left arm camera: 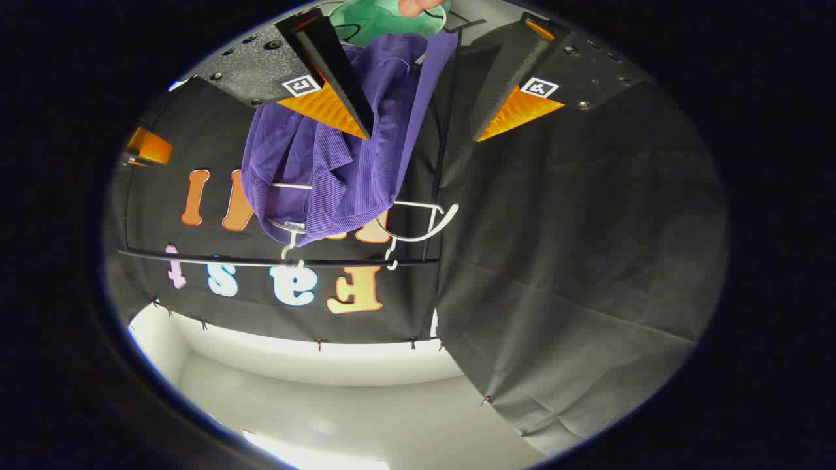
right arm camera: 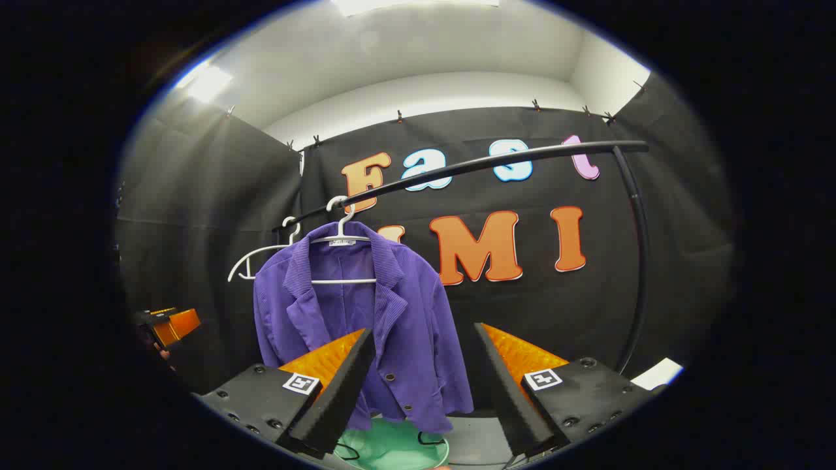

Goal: Grasp the clothes on the hanger with both hands and then place them into the laundry hamper below.

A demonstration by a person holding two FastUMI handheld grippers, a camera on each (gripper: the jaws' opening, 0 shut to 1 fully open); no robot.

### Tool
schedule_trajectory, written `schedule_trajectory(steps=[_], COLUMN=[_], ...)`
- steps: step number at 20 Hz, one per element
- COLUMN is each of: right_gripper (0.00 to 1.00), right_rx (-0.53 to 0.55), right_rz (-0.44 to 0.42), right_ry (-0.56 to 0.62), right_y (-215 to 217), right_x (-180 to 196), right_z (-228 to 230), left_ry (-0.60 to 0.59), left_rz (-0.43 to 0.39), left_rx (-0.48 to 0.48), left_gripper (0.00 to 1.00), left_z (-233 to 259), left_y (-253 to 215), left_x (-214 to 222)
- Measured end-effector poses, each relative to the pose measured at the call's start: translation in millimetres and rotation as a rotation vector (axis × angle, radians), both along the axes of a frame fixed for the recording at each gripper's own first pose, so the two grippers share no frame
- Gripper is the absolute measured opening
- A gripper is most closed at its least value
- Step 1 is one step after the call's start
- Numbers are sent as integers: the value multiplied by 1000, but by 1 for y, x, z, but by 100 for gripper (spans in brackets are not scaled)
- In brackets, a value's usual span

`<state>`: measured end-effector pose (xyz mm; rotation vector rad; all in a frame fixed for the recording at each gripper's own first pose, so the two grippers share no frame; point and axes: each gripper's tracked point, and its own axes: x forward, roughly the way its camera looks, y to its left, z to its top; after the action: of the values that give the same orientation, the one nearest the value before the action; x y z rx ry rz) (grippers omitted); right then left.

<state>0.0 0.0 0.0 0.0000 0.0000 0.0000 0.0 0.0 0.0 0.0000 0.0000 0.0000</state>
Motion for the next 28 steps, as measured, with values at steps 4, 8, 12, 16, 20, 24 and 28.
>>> schedule_trajectory(steps=[4, 8, 12, 16, 20, 24, 28], right_gripper=[94, 98, 98, 94, 94, 94, 94], right_rx=[-26, -2, 0, -2, -8, -1, 1], right_rz=[6, 47, 81, 91, 101, 115, 123], right_ry=[-5, -4, 18, 29, 31, 30, 26], right_y=[-1, 3, 1, -3, -3, -1, 1], right_x=[6, 19, 30, 37, 39, 42, 46], right_z=[0, -4, -16, -25, -27, -27, -27], left_ry=[23, 30, 15, 5, 12, 16, -11], left_rz=[-15, 22, 65, 71, 82, 94, 118], left_rx=[-22, -20, 5, 13, 17, 11, 27], left_gripper=[96, 92, 92, 96, 96, 96, 96], left_z=[-12, -18, -21, -18, -22, -25, -18], left_y=[-9, -23, -32, -40, -46, -53, -46], left_x=[8, 14, 11, 8, 11, 20, 21])
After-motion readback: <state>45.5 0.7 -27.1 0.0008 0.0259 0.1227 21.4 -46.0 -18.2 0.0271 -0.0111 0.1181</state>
